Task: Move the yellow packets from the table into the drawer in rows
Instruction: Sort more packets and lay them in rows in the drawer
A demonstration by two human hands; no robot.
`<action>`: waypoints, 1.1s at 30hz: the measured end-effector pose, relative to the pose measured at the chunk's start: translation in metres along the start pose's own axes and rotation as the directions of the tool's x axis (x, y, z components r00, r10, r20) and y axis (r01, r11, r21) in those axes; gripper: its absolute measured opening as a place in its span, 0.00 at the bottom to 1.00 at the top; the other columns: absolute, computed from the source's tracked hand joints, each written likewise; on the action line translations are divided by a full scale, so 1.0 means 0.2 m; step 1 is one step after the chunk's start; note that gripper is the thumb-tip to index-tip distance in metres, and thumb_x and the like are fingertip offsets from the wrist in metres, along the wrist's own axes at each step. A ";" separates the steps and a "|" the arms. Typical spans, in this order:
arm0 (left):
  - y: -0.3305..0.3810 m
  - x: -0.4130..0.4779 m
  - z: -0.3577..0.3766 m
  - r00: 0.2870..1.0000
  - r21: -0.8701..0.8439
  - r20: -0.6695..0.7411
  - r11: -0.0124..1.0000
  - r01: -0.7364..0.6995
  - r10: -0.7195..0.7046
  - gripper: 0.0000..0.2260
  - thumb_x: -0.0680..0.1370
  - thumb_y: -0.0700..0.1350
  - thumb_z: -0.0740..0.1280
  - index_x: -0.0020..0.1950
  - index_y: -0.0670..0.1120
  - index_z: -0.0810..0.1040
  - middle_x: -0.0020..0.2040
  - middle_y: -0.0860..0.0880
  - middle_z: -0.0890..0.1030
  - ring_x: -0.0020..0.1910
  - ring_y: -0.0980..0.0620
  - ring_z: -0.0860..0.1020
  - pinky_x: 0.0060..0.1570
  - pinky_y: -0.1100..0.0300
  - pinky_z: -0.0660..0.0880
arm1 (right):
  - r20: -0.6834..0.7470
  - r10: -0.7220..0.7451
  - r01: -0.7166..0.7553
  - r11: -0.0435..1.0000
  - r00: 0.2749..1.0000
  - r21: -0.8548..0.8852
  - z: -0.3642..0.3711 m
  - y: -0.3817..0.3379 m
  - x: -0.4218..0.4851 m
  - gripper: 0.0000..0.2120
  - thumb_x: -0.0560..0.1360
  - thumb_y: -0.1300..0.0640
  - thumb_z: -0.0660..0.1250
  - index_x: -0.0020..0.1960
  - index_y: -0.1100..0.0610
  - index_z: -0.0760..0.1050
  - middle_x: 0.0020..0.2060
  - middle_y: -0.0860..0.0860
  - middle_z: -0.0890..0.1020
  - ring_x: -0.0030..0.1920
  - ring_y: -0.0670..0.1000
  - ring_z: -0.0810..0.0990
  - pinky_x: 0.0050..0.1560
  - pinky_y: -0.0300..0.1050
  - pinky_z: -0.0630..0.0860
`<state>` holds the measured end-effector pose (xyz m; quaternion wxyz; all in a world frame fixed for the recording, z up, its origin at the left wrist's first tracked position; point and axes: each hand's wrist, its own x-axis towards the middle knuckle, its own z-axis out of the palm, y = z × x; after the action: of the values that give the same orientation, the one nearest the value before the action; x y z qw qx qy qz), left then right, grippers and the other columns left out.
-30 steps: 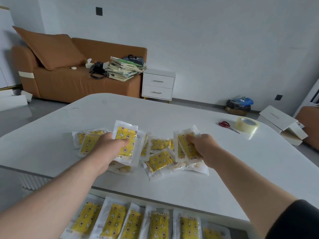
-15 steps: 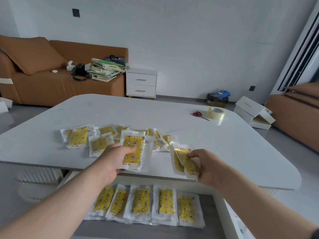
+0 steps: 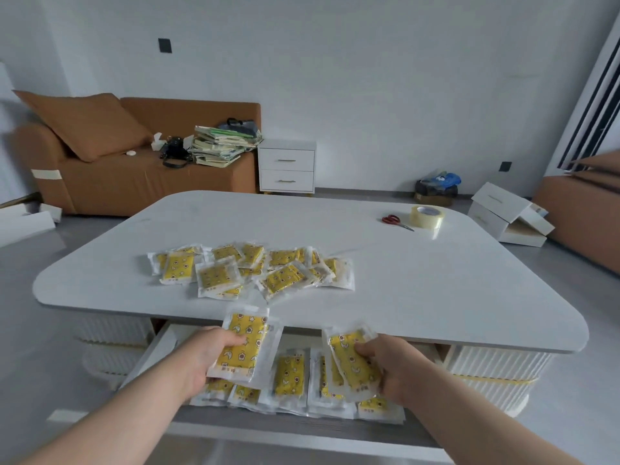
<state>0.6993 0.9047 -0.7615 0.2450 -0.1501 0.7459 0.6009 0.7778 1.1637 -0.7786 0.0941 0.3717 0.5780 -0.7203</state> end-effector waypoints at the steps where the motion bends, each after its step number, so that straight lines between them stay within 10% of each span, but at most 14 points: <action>1: -0.03 0.03 -0.04 0.999 0.011 -0.029 1.000 0.023 -0.023 0.08 0.73 0.38 0.71 0.52 0.40 0.81 0.47 0.40 0.85 0.46 0.41 0.82 0.47 0.51 0.78 | 0.012 -0.003 0.003 1.000 1.000 -0.009 0.03 0.01 0.01 0.07 0.78 0.67 0.63 0.54 0.65 0.76 0.48 0.63 0.85 0.48 0.62 0.85 0.50 0.63 0.81; 6: -0.21 0.30 -0.23 0.993 0.113 -0.082 0.989 0.100 -0.090 0.26 0.64 0.43 0.74 0.62 0.43 0.77 0.63 0.41 0.78 0.63 0.39 0.75 0.66 0.42 0.68 | 0.002 0.045 -0.045 0.991 0.999 -0.128 0.18 0.11 0.09 0.06 0.78 0.66 0.61 0.52 0.66 0.75 0.46 0.62 0.84 0.45 0.61 0.85 0.49 0.62 0.81; 11: -0.18 0.23 -0.25 0.987 0.269 -0.122 0.954 0.132 -0.103 0.22 0.77 0.37 0.65 0.71 0.37 0.68 0.74 0.40 0.66 0.73 0.42 0.63 0.70 0.49 0.60 | -0.036 0.125 -0.130 0.968 0.992 -0.214 0.41 0.20 0.18 0.09 0.78 0.65 0.56 0.49 0.63 0.75 0.45 0.60 0.85 0.45 0.58 0.85 0.51 0.56 0.82; 19: -0.26 0.52 -0.25 0.972 0.363 -0.212 0.916 0.172 -0.099 0.21 0.78 0.35 0.63 0.72 0.36 0.66 0.69 0.37 0.70 0.68 0.40 0.68 0.57 0.52 0.67 | -0.068 -0.053 0.028 0.943 0.996 -0.332 0.76 0.27 0.42 0.10 0.80 0.61 0.54 0.55 0.60 0.73 0.36 0.49 0.74 0.33 0.46 0.72 0.34 0.37 0.74; 22: -0.25 0.59 -0.23 0.970 0.383 -0.211 0.903 0.197 -0.122 0.23 0.79 0.35 0.63 0.73 0.36 0.64 0.71 0.37 0.68 0.69 0.40 0.68 0.60 0.50 0.68 | -0.110 -0.119 0.068 0.919 0.987 -0.387 0.82 0.26 0.48 0.18 0.81 0.63 0.54 0.69 0.65 0.68 0.54 0.55 0.79 0.44 0.47 0.77 0.38 0.29 0.74; 25: -0.24 0.65 -0.22 0.972 0.411 -0.199 0.891 0.195 -0.121 0.24 0.78 0.34 0.62 0.74 0.38 0.62 0.72 0.38 0.67 0.69 0.40 0.67 0.63 0.48 0.68 | 0.020 -0.181 0.112 0.518 0.983 -0.848 0.87 0.23 0.43 0.23 0.80 0.68 0.55 0.75 0.66 0.58 0.69 0.59 0.70 0.66 0.57 0.72 0.54 0.44 0.69; 27: -0.24 0.69 -0.20 0.973 0.430 -0.201 0.882 0.195 -0.117 0.23 0.78 0.34 0.62 0.73 0.39 0.63 0.71 0.38 0.68 0.68 0.40 0.68 0.60 0.49 0.69 | -0.003 -0.170 0.074 0.445 0.985 -0.892 0.88 0.22 0.45 0.21 0.80 0.67 0.56 0.72 0.66 0.63 0.69 0.59 0.70 0.67 0.57 0.70 0.58 0.44 0.69; 31: -0.27 0.74 -0.20 0.976 0.481 -0.198 0.859 0.175 -0.087 0.22 0.78 0.35 0.61 0.72 0.40 0.65 0.65 0.39 0.73 0.55 0.43 0.73 0.50 0.52 0.72 | -0.008 -0.179 0.081 0.484 0.984 -0.871 0.92 0.23 0.45 0.18 0.80 0.66 0.56 0.69 0.64 0.67 0.66 0.57 0.72 0.66 0.56 0.70 0.64 0.43 0.67; 33: -0.28 0.74 -0.19 0.979 0.531 -0.204 0.836 0.137 -0.031 0.18 0.77 0.36 0.61 0.68 0.39 0.69 0.56 0.42 0.76 0.48 0.47 0.74 0.41 0.57 0.72 | -0.081 -0.109 0.033 0.775 0.991 -0.632 0.96 0.24 0.51 0.17 0.79 0.65 0.57 0.68 0.64 0.68 0.63 0.58 0.74 0.57 0.53 0.75 0.58 0.41 0.71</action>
<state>0.5967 0.8646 -0.8822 0.2326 -0.1630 0.8974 0.3375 0.6514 1.0048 -0.8708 0.1525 0.3369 0.8032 -0.4670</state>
